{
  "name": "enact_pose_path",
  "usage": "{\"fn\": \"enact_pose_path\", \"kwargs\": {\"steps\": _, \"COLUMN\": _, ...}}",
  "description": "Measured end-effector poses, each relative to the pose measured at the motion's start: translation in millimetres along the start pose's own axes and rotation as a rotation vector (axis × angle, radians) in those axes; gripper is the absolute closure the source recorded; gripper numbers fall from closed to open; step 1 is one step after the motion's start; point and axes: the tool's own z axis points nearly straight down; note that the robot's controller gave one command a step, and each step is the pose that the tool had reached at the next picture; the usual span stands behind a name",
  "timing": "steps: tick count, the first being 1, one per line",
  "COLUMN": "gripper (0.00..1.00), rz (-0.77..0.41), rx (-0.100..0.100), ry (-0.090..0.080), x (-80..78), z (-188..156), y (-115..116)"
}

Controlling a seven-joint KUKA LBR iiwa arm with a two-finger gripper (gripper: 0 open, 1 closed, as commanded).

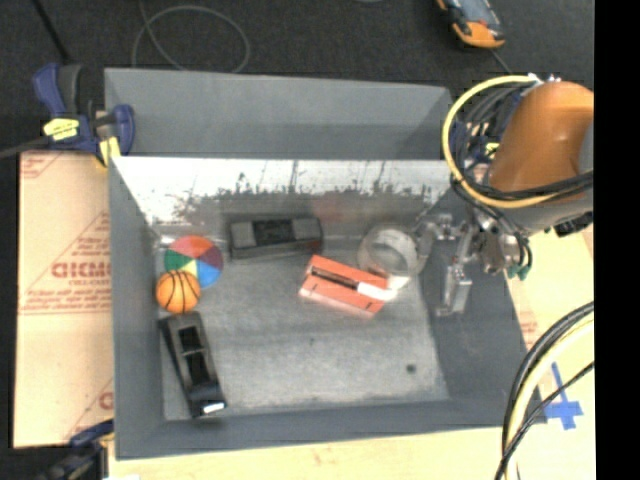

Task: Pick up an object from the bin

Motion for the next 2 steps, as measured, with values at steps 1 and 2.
{"fn": "enact_pose_path", "kwargs": {"steps": 1, "gripper": 0.0, "rz": -0.003, "rx": 0.001, "ry": -0.008, "x": -1.5, "z": -4.8, "y": 0.4}}
{"fn": "enact_pose_path", "kwargs": {"steps": 2, "gripper": 0.0, "rz": -0.022, "rx": 0.004, "ry": -0.016, "x": -14.1, "z": 37.9, "y": 23.5}}
